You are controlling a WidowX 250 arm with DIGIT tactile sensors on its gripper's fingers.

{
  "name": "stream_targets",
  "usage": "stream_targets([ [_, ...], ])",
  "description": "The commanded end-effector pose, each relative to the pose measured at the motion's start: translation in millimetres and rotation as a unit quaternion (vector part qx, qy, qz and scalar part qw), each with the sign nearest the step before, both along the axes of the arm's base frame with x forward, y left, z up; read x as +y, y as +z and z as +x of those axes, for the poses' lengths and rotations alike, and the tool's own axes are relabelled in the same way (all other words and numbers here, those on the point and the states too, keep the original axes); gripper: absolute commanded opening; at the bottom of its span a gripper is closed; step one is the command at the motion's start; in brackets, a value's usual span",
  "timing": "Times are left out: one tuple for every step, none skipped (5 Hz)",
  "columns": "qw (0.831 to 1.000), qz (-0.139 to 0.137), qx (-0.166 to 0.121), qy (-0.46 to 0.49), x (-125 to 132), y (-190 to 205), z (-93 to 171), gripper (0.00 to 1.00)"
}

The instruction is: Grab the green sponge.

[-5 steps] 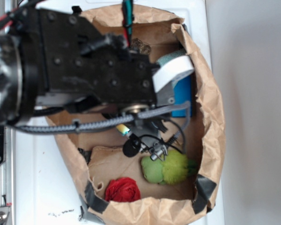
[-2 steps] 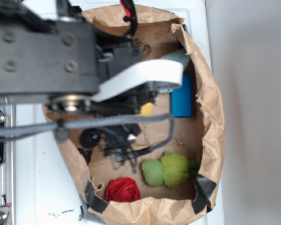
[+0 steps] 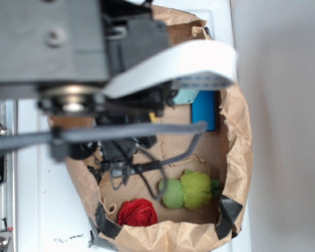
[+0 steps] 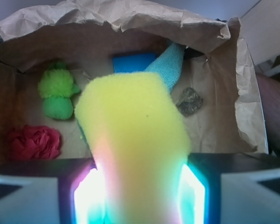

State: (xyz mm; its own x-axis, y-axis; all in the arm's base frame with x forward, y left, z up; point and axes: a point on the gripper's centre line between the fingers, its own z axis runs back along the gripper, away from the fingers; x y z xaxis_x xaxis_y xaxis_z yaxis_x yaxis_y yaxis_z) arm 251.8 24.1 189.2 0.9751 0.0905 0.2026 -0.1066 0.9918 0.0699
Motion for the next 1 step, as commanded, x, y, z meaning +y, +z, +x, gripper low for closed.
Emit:
stream_targets([
  [0.999,0.002,-0.049,0.021,0.0,9.1,9.3,0.00],
])
